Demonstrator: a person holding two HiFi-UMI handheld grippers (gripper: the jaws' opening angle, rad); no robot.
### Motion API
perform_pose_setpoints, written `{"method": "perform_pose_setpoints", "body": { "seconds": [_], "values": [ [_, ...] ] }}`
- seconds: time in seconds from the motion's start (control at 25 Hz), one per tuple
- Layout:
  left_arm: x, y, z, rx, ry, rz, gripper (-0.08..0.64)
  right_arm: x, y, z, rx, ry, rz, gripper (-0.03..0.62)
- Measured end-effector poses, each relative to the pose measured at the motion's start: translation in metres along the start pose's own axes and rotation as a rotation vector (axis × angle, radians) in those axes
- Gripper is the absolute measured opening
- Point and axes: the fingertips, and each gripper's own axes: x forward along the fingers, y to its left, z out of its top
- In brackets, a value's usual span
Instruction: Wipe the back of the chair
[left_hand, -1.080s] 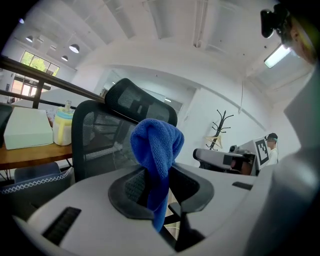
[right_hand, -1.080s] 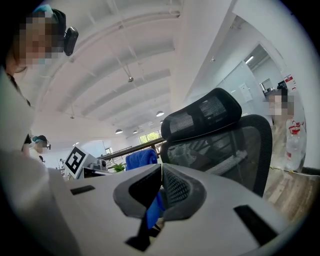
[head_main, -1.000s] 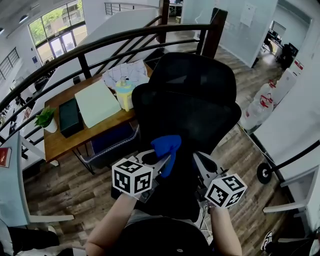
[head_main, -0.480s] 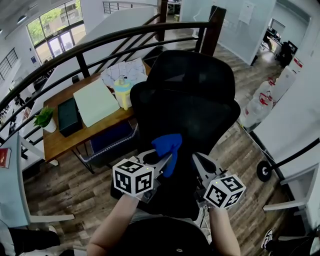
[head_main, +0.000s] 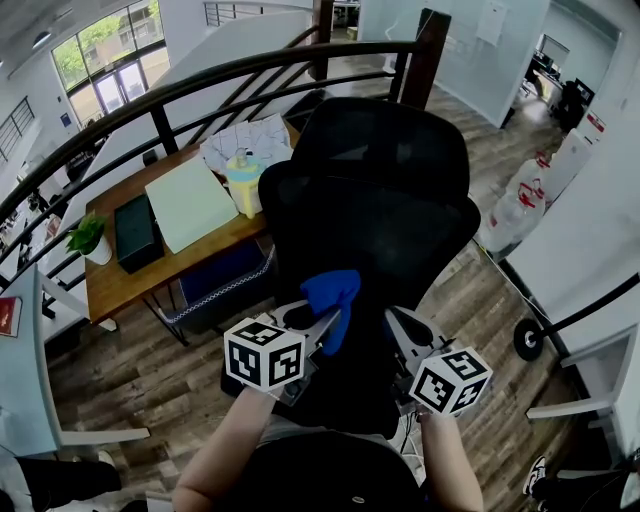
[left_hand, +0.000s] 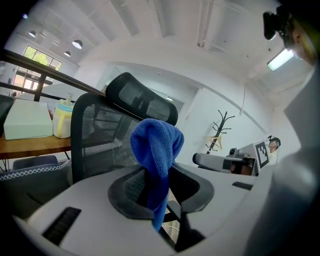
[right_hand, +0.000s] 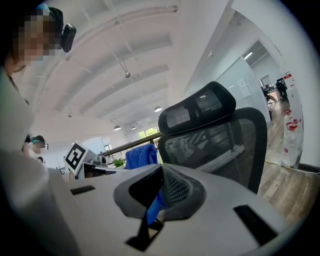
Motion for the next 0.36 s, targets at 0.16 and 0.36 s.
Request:
{"method": "perform_pose_setpoints", "body": {
  "seconds": [0.16, 0.36],
  "values": [
    [0.0009, 0.0022, -0.0021, -0.015, 0.001, -0.004, 0.100, 0.0001, -0.0014, -0.0037, -0.002, 0.013, -0.003, 0.028],
    [0.0040, 0.0016, -0.0030, -0.015, 0.007, -0.017, 0.100, 0.0034, -0.0030, -0.0045, -0.006, 0.017, -0.002, 0.028]
  ]
}}
